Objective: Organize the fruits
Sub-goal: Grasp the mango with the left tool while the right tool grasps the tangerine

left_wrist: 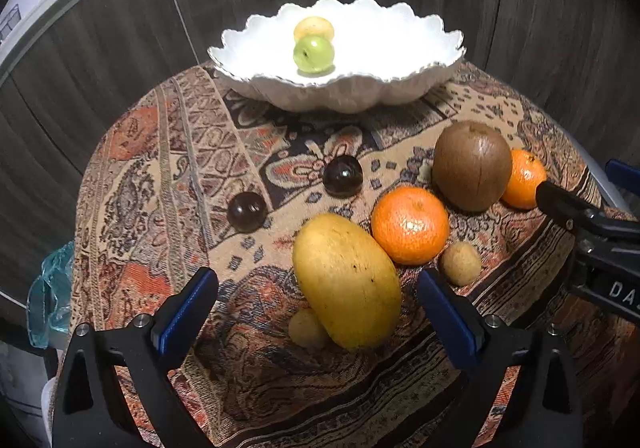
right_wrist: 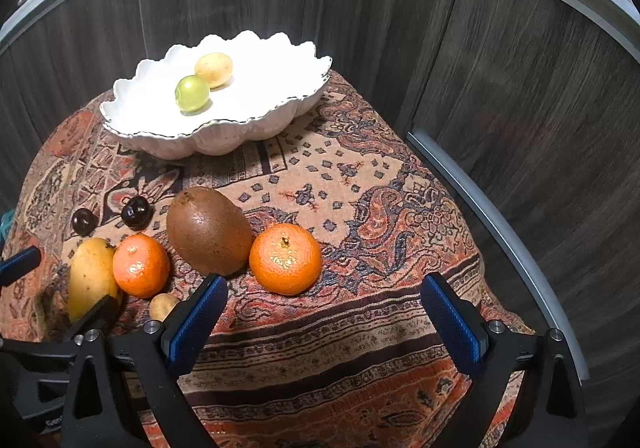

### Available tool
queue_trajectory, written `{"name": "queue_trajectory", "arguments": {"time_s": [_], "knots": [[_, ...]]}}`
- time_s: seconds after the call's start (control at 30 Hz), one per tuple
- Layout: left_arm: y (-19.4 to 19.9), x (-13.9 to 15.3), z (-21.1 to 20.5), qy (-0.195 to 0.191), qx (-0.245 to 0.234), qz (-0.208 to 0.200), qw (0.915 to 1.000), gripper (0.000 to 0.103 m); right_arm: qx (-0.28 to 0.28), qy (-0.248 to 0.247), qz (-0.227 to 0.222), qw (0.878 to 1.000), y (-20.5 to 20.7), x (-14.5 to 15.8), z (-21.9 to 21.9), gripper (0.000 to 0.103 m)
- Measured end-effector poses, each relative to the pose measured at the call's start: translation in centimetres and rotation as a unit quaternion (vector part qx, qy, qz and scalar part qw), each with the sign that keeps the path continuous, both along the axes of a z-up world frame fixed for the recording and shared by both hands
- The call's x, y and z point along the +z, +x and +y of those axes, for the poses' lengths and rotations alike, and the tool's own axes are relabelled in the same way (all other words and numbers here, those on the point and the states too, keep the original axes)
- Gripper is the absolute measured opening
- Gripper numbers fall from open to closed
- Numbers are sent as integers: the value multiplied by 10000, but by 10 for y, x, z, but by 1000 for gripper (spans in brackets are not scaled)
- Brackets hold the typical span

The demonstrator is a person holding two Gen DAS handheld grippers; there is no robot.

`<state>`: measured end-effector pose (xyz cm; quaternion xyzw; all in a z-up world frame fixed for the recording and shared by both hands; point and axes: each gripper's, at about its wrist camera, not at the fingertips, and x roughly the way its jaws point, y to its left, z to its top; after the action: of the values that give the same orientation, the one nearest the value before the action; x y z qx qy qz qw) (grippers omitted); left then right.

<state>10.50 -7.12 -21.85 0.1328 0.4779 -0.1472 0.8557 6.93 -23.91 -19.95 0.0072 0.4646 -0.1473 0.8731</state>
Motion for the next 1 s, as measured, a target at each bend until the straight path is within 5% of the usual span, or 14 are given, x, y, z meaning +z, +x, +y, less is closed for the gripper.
{"name": "queue_trajectory", "arguments": {"time_s": [0.43, 0.67, 1.0], "knots": [[6, -18, -8, -68, -190, 188, 9996, 81, -30, -52, 79, 10000, 5, -7, 1, 98], [4, -16, -11, -188, -313, 187, 9992, 55, -53, 0, 66, 10000, 5, -8, 0, 98], [3, -14, -7, -207, -286, 213, 9991, 54, -9, -53, 22, 10000, 3, -5, 2, 98]]}}
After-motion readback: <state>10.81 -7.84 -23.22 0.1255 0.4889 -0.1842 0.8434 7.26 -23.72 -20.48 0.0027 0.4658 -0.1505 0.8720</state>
